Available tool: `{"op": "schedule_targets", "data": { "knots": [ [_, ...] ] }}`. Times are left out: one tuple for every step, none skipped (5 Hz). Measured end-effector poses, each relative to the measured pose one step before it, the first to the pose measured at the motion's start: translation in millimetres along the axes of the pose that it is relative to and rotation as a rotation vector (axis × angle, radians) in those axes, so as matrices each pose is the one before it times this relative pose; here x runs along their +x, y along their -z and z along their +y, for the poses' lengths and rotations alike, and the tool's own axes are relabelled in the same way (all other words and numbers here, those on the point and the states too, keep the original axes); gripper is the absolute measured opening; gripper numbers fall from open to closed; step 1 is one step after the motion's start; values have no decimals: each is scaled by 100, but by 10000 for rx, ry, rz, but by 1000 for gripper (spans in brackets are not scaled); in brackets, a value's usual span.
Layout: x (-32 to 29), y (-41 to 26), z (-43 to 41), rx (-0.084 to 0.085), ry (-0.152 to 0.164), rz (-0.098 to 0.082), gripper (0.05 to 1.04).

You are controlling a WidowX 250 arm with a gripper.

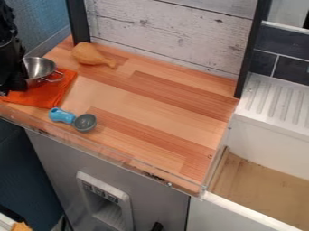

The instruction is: Moved the silver bowl to the upper right side of the table

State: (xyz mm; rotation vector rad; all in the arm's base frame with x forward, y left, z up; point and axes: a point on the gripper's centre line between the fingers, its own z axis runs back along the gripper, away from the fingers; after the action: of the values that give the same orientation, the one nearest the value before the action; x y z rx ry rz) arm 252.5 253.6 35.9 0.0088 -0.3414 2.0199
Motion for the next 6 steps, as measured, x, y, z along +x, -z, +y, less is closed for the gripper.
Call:
{"op": "schedule_targets", "data": {
  "knots": [
    [290,-1362,439,-392,214,80,74],
    [21,-1779,-271,-400,36,275,73],
    [-308,-1518,-80,-311,118,315,73],
    [-1106,-1420,396,-265,237,575,73],
    [-4406,-1004,674,-136,1209,506,73],
    [-5160,7,-375,48,1145,632,73]
  ]
}}
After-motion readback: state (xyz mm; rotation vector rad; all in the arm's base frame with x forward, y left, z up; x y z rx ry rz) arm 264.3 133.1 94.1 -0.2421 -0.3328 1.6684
